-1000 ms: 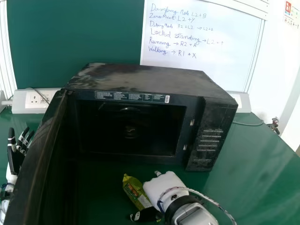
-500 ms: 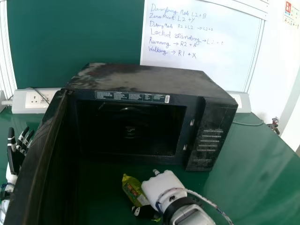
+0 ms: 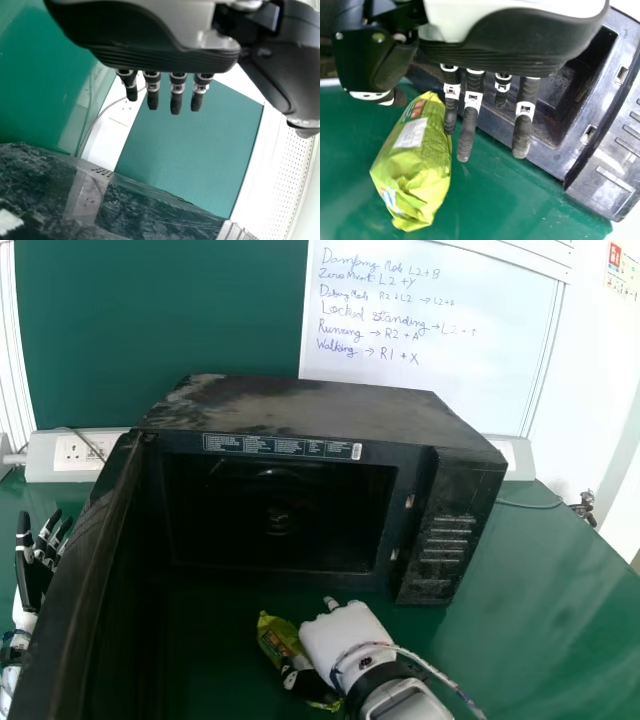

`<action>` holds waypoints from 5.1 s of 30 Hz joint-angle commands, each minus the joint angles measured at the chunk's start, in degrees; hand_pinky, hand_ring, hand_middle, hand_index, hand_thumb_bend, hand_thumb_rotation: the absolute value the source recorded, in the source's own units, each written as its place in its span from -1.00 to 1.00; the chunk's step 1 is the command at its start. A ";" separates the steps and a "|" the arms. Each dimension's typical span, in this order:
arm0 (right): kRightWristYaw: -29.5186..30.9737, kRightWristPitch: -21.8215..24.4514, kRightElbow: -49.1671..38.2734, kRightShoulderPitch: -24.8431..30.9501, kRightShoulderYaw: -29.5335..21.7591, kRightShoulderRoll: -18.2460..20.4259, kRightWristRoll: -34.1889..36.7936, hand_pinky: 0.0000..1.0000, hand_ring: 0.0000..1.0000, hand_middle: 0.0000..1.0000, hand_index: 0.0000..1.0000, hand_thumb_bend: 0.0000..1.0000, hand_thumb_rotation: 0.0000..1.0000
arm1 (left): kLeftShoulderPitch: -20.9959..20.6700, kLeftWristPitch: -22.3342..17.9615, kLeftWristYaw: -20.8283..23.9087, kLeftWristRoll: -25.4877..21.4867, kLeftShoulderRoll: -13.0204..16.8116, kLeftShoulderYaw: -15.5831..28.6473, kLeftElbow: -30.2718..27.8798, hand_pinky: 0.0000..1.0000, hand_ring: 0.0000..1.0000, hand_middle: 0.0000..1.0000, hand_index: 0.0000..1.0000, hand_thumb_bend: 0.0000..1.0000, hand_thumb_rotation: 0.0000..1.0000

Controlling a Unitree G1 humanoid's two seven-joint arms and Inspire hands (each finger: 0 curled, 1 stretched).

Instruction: Put biscuit inside oven

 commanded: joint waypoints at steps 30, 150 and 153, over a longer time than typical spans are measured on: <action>4.12 -2.96 -0.23 -0.23 -0.33 -1.33 1.38 -0.36 -0.12 0.22 0.52 0.43 -0.84 | 0.11 0.56 0.29 -0.37 0.03 0.17 -1.27 0.65 0.75 0.78 0.85 0.86 0.26; -2.50 10.19 9.21 -4.44 -2.90 2.30 3.11 -0.45 -0.39 -0.05 0.32 0.14 -1.00 | 0.83 2.54 1.54 -1.67 -0.09 0.01 -3.59 0.67 0.75 0.78 0.84 0.89 0.28; -2.60 10.12 9.24 -4.44 -2.88 2.19 3.27 -0.47 -0.39 -0.05 0.34 0.14 -1.00 | 0.91 2.55 1.69 -1.41 -0.01 -0.10 -3.70 0.66 0.76 0.79 0.84 0.90 0.28</action>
